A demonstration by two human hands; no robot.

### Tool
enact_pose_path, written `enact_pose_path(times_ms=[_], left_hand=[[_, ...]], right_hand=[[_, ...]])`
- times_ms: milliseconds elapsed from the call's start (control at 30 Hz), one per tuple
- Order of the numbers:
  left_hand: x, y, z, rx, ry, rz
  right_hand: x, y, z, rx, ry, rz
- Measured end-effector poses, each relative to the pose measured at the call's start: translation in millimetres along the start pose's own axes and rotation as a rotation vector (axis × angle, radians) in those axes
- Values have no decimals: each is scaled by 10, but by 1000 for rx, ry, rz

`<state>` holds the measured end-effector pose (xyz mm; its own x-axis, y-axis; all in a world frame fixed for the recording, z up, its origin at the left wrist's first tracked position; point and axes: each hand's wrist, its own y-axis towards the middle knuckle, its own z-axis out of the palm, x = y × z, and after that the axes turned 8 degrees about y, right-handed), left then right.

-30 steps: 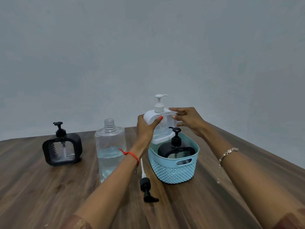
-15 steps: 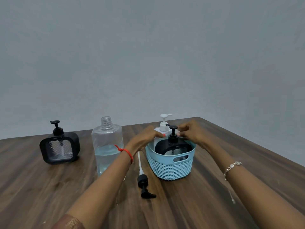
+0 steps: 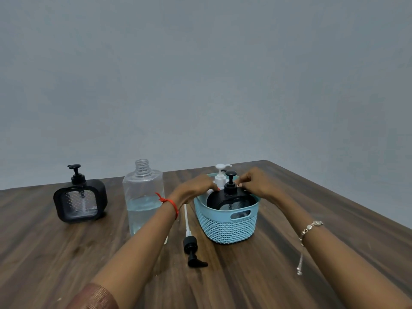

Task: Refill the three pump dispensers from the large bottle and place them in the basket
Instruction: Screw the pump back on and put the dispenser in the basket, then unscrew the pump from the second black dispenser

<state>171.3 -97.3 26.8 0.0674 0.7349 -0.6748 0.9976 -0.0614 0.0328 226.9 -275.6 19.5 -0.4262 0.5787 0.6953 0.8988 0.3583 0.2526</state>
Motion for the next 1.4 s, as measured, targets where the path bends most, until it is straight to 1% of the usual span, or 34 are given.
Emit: enact_pose_path(times_ms=[133,200,267,333,400,467,533,600,767,900,967,1033,1100,1167,1267,1400], left_hand=[[-20,-48,26,4,103,27],[-14,-76,43,-7,118,38],[-6,-121,67,-25,120,52],[2,-169,85,-62,120,66],[21,-207,109,-104,123,72],[21,-268,135,-143,117,78],[16,-331,150,-184,117,90],[-15,-427,156,-221,127,98],[4,-576,138,-268,132,106],[11,-690,101,-308,162,100],[26,-771,63,-322,178,103],[56,-876,7,-337,169,112],[83,-1007,-77,-375,112,144],[123,-1150,-187,-450,46,201],[234,-1389,-409,-576,-15,282],[468,-1710,-756,-786,-27,328]], right_hand=[[9,-27,20,-5,-15,22],[10,-38,55,-68,37,23],[75,-95,80,-203,205,-5],[185,-192,73,-338,426,-96],[299,-297,50,-395,563,-191],[381,-359,56,-346,550,-219],[399,-359,88,-306,458,-187],[418,-352,98,-296,417,-175],[474,-397,42,-196,356,-183],[490,-423,29,-119,353,-163],[495,-431,32,-113,356,-150],[510,-432,59,-176,378,-162],[579,-446,115,-290,379,-215],[712,-466,216,-364,394,-298],[1056,-515,416,-393,365,-462],[1665,-592,743,-350,354,-705]])
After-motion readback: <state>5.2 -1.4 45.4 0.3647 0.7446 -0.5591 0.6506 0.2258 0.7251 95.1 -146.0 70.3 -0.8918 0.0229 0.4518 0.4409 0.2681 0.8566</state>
